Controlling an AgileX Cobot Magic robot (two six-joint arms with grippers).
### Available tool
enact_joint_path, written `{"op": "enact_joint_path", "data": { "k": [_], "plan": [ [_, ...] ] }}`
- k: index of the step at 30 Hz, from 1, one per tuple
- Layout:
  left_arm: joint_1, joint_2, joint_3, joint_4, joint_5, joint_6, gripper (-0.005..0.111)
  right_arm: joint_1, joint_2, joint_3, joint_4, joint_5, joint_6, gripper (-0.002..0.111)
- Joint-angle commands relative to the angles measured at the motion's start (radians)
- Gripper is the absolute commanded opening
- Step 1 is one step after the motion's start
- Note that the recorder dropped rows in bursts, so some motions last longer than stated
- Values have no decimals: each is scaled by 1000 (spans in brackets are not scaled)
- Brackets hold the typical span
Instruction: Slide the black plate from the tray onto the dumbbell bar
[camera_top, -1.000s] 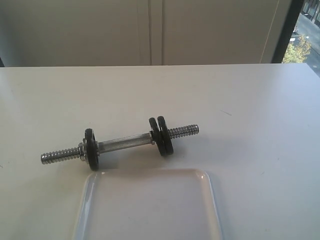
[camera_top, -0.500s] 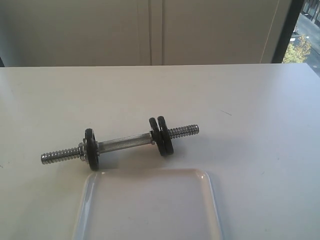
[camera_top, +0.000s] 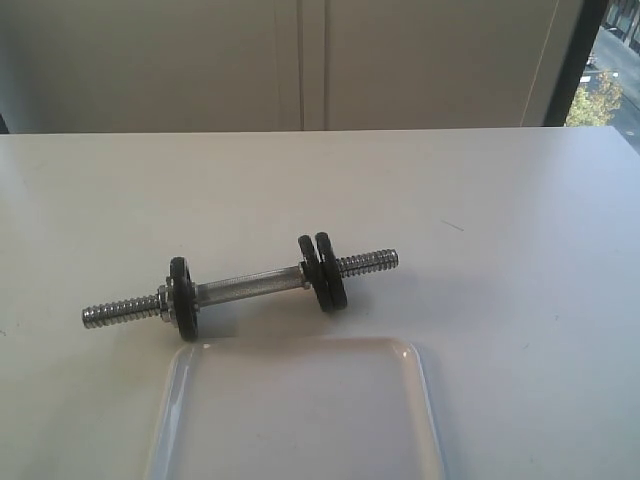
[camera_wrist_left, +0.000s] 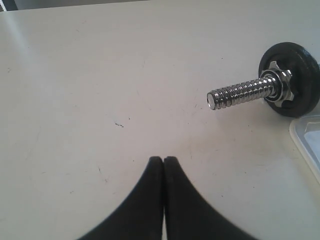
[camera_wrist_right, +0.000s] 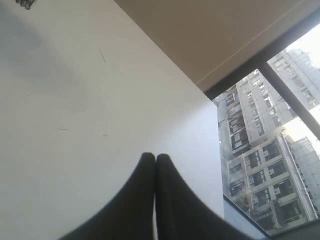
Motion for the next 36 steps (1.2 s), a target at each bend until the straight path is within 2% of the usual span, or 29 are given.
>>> {"op": "enact_joint_path", "data": {
  "k": [1,6,11,14,32,36],
  "plan": [
    [2,-5,4,-13,2,0,0,-1,-5,4,12,-7,18,0],
    [2,-5,4,-13,2,0,0,-1,-5,4,37,-4,87,0],
    [2,-5,4,-13,2,0,0,-1,-5,4,143,-2,489,0],
    [2,-5,4,-13,2,0,0,-1,-5,4,143,-2,639,0],
    [2,-5,4,-13,2,0,0,-1,-5,4,133,-15,639,0],
    [2,-5,4,-13,2,0,0,-1,-5,4,67,-18,635,0]
  ]
}}
